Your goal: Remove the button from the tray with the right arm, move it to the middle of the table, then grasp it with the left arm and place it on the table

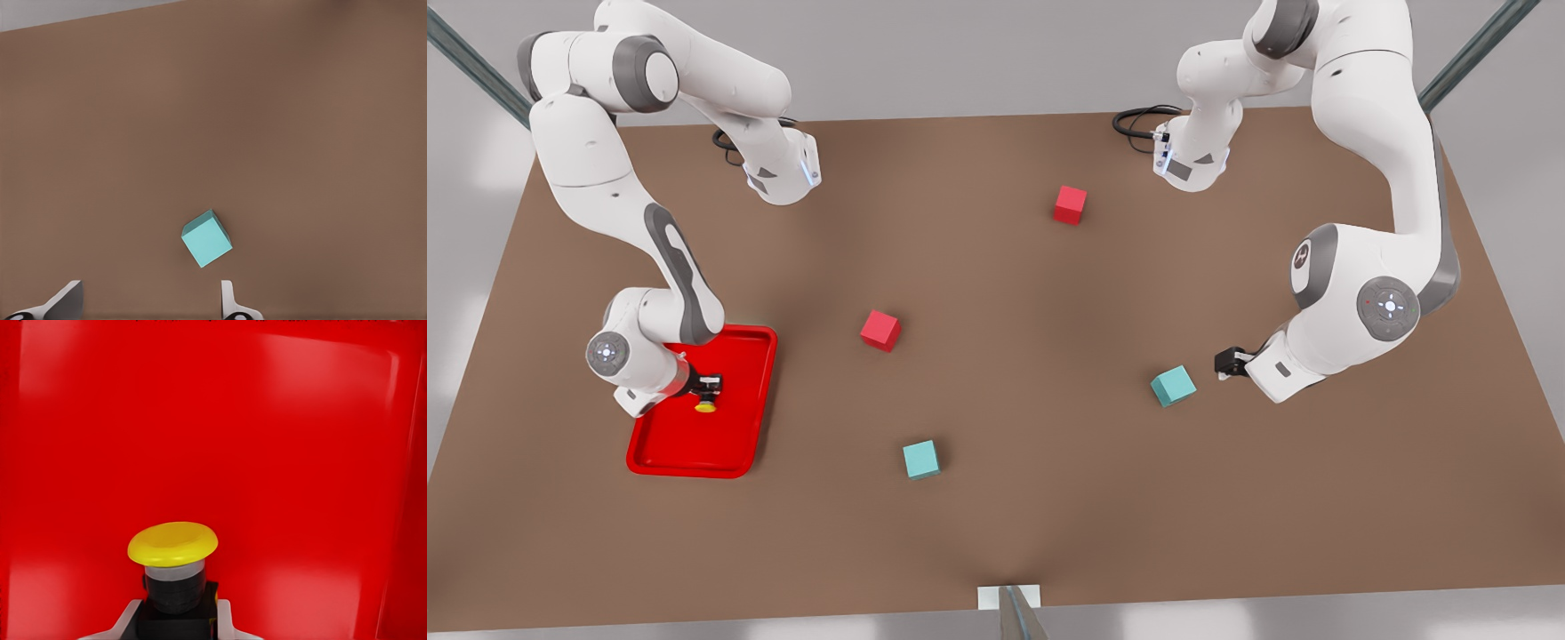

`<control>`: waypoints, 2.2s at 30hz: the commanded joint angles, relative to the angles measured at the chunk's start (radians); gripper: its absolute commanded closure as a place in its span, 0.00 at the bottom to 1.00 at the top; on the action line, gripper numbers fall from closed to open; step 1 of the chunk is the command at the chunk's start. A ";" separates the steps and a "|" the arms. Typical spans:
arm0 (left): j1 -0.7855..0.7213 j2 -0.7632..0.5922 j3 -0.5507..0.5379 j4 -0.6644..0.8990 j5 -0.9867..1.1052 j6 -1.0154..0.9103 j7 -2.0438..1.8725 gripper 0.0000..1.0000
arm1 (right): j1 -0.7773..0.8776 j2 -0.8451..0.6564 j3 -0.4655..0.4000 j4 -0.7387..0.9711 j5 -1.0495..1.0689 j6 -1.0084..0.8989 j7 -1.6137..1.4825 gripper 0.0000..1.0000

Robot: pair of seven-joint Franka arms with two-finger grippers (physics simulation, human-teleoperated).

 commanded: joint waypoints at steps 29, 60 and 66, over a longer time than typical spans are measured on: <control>0.103 -0.021 0.000 0.004 -0.001 -0.079 0.012 0.00 | 1.213 0.455 -0.370 1.062 0.710 -0.591 0.925 0.57; -0.429 0.177 -0.011 -0.227 0.203 0.560 -1.651 0.00 | 0.237 -0.213 -0.094 0.559 0.171 -0.861 0.051 0.00; -0.495 0.166 -0.013 -0.263 0.203 0.557 -1.752 0.00 | 0.238 -0.075 -0.099 0.677 0.167 -0.846 0.061 0.00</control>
